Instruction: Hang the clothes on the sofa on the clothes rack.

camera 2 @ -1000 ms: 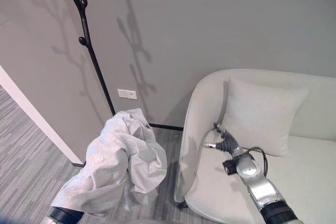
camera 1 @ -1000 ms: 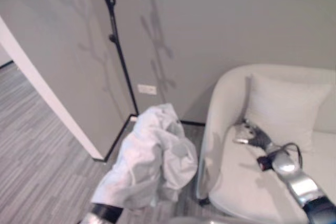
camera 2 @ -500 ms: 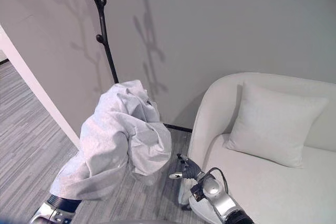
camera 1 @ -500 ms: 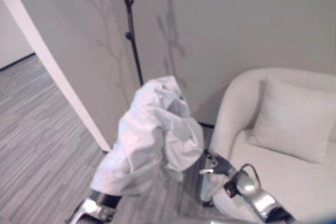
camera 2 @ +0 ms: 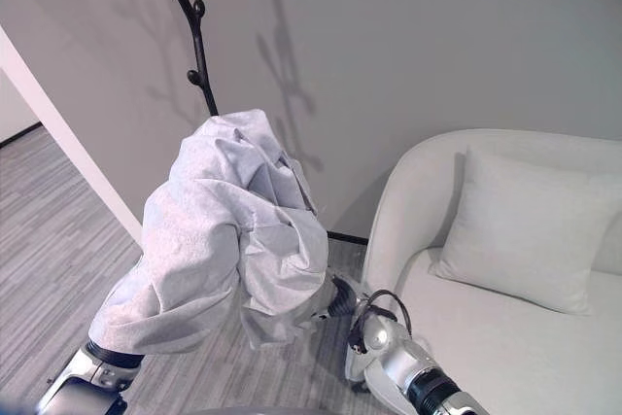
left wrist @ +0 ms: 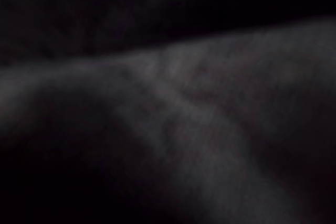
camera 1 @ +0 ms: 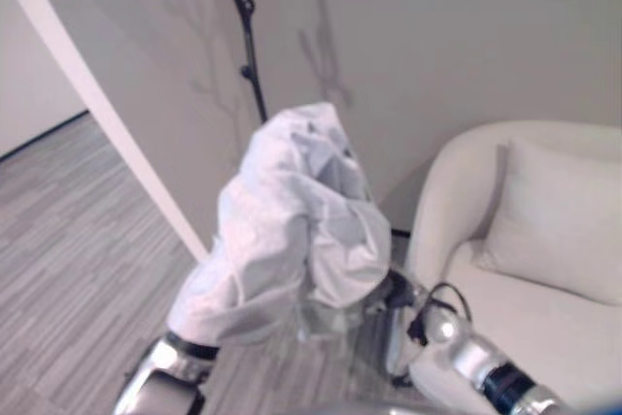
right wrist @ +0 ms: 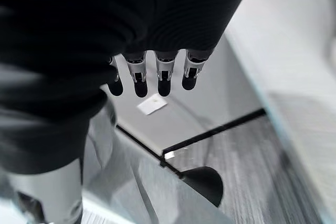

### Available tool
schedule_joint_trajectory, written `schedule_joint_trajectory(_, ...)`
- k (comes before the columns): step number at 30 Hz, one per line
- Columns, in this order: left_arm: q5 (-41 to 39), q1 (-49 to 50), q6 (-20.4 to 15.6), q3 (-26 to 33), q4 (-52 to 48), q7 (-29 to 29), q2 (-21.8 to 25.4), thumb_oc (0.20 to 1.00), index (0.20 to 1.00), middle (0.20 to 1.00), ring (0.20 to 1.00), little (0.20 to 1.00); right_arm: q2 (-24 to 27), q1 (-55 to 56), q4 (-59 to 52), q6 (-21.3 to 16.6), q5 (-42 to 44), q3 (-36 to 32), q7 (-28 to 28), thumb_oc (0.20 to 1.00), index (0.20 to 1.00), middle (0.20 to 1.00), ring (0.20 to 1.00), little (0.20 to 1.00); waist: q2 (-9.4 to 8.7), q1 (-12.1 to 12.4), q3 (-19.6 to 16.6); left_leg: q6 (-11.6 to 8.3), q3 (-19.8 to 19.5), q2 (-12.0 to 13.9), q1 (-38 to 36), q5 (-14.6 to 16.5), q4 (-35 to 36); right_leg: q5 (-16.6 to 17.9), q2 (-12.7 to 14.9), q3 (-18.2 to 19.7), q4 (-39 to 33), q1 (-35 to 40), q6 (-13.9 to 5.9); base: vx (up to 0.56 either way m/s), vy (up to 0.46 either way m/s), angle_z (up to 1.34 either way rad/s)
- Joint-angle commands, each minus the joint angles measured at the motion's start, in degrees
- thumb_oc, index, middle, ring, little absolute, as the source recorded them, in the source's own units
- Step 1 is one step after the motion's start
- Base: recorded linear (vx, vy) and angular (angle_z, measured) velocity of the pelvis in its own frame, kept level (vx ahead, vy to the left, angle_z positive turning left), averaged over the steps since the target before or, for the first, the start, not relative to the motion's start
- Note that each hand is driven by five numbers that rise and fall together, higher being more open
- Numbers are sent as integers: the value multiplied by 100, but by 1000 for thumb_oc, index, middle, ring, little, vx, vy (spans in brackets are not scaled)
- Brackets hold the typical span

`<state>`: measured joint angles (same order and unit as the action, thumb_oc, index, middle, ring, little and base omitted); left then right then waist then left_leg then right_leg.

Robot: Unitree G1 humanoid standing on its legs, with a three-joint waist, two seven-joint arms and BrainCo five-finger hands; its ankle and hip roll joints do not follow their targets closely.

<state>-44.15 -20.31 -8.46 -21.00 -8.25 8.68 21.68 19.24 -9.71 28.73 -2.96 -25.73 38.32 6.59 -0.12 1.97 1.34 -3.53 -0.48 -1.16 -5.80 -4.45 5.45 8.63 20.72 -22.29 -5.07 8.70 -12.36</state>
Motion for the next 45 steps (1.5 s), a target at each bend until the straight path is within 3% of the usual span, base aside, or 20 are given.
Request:
schedule_joint_trajectory(1,-245,-1016,-634,-241,-223,166,-86,200,200,200,200,200,-364,-711,77,-241,-52,266,253,1000,1000,1000,1000,1000,131,227,45,171,-107,-330,-49,785,-45,1029,772,-14,16,-506,-264,5,16,12)
schedule_joint_trajectory(8,-219,-1355,-744,-422,-327,507,-491,200,200,200,200,200,-1063,-731,354,-312,1507,-20,585,1000,1000,1000,1000,1000,242,139,120,184,-45,-361,93,730,-45,1084,815,31,7,-693,-264,-4,15,3)
schedule_joint_trajectory(17,-156,-1584,-902,-436,-730,659,-788,200,200,200,200,200,-1281,-770,88,-377,1636,-59,751,1000,1000,1000,1000,1000,409,111,103,196,33,-411,304,683,-45,1163,900,96,7,-957,-264,-6,16,0)
schedule_joint_trajectory(18,-172,-1634,-917,-459,-746,661,-807,200,200,200,200,200,-1306,-767,123,-356,1665,-36,729,950,950,950,950,950,420,109,105,193,32,-410,312,681,-45,1167,913,93,7,-963,-264,0,0,0)
schedule_joint_trajectory(19,-167,-1656,-927,-465,-779,659,-809,200,200,200,200,200,-1331,-761,158,-346,1700,-17,706,539,539,539,539,539,429,112,96,193,31,-414,320,683,-45,1165,917,91,7,-969,-264,0,0,0)
schedule_joint_trajectory(20,-114,-1735,-915,-478,-815,671,-859,200,200,200,200,200,-1410,-798,436,-310,1760,13,684,200,200,200,200,200,461,119,68,192,30,-425,332,685,-45,1174,931,75,7,-988,-264,0,0,0)
schedule_joint_trajectory(34,-4,-1723,-953,-453,-940,809,-850,200,200,200,200,200,-1462,-561,718,-168,1749,-243,1206,200,200,200,200,200,403,27,45,198,24,-426,282,729,-45,1212,926,122,7,-958,-264,0,0,0)
schedule_joint_trajectory(39,47,-1414,-900,-178,-981,880,-546,200,200,200,200,200,-1225,-622,553,70,1412,-1084,1865,200,200,200,200,200,323,13,82,213,42,-397,158,760,-45,1280,920,110,7,-859,-264,-2,7,0)
schedule_joint_trajectory(45,2,-598,-558,221,-876,477,-207,200,200,200,200,200,-200,-801,-124,577,231,-2413,2477,200,200,200,200,200,113,101,76,249,45,-343,12,824,-45,1431,877,94,7,-732,-264,-4,16,-1)
